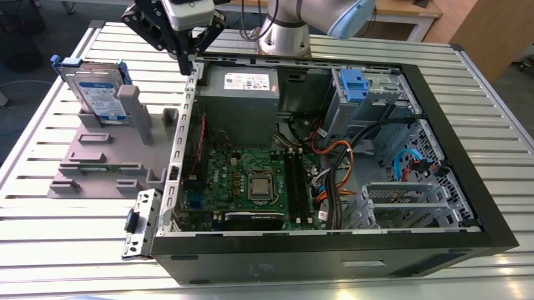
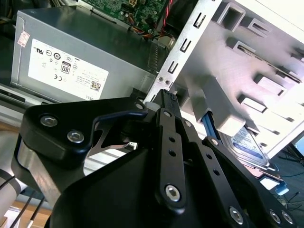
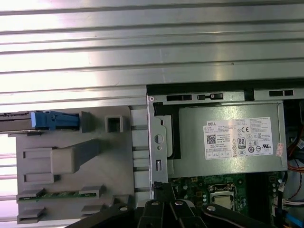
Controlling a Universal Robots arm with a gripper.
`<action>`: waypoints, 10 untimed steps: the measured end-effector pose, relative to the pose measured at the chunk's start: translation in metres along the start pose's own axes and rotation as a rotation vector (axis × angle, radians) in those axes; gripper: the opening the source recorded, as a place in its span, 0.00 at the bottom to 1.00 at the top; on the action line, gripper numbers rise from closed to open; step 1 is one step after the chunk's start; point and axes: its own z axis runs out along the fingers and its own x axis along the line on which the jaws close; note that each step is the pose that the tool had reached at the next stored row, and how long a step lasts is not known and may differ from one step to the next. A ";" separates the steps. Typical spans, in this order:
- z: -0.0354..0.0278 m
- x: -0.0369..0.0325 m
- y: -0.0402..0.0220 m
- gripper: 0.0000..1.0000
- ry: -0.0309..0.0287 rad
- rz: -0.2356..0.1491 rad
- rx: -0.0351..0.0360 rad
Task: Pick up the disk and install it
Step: 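Reach for the disk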
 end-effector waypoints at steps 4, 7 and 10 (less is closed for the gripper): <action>0.0001 0.0013 -0.0001 0.11 0.0000 0.000 0.0000; 0.0002 0.0023 -0.0002 0.11 0.0000 0.000 0.0000; 0.0002 0.0033 -0.0003 0.11 0.0000 0.000 0.0000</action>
